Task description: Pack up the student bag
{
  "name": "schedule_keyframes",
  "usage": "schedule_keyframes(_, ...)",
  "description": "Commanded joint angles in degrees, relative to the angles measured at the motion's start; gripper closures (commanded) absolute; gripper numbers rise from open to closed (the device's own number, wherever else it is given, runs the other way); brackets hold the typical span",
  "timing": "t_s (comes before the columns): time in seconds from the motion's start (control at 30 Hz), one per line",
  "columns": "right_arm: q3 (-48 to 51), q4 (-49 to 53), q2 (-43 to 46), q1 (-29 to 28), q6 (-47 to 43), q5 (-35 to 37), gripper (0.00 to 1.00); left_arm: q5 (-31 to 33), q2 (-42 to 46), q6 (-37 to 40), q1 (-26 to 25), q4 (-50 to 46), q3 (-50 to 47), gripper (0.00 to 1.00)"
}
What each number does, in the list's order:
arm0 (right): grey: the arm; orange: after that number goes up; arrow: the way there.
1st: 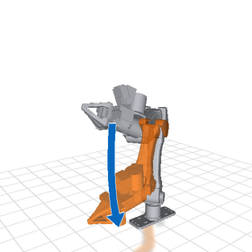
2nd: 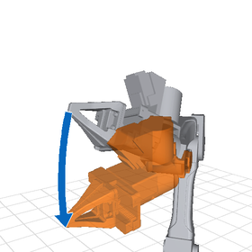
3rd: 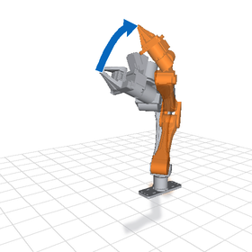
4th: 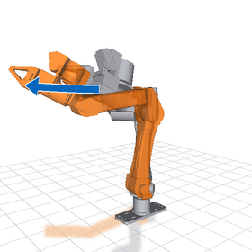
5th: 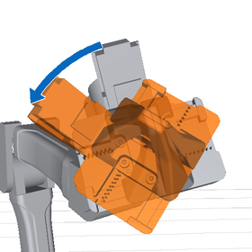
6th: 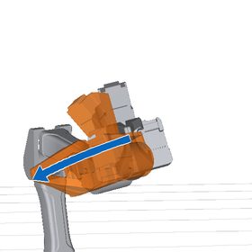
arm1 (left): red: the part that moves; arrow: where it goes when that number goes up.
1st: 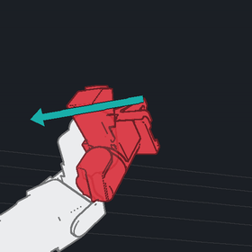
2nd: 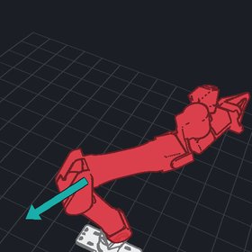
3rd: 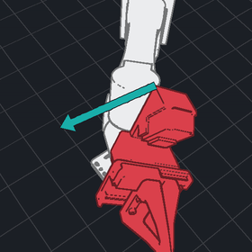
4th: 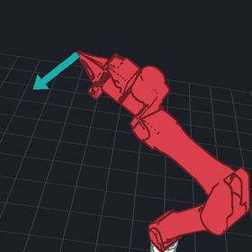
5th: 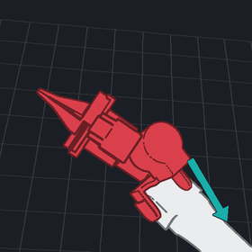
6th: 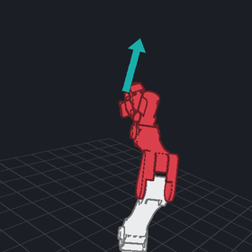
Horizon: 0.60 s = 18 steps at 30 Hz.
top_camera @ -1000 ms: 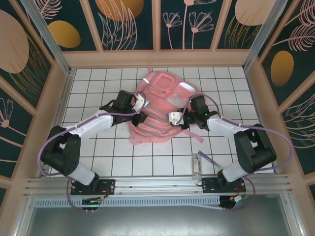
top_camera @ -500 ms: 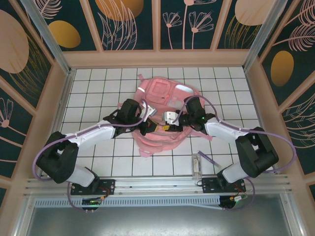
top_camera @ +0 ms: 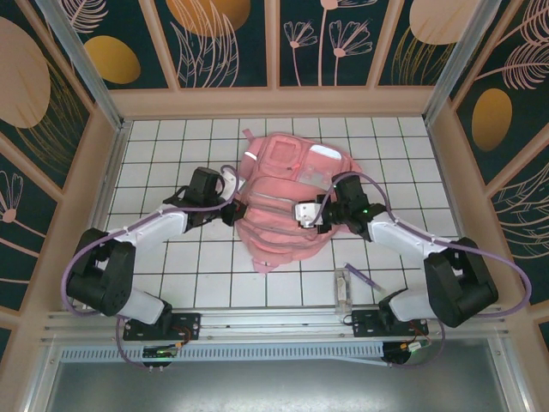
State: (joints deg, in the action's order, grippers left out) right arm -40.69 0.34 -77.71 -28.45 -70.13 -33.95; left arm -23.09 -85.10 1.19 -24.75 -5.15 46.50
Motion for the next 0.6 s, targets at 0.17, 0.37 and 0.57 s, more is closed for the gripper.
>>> schedule_keyframes(0.17, 0.4, -14.9, -1.3, -10.6, 26.0, 6.8, 0.44, -10.6, 3.4, -12.7, -8.8, 9.8, -1.3, 1.0)
schedule_keyframes(0.37, -2.3, -12.0, -6.7, -12.2, 22.2, 16.5, 0.54, -10.4, 7.7, -15.5, -10.1, 10.4, -0.6, 1.0)
schedule_keyframes(0.57, -3.8, -0.2, -6.4, -11.2, 9.4, 15.4, 0.93, -1.3, 8.2, -10.9, -9.5, 4.2, -1.5, 1.0)
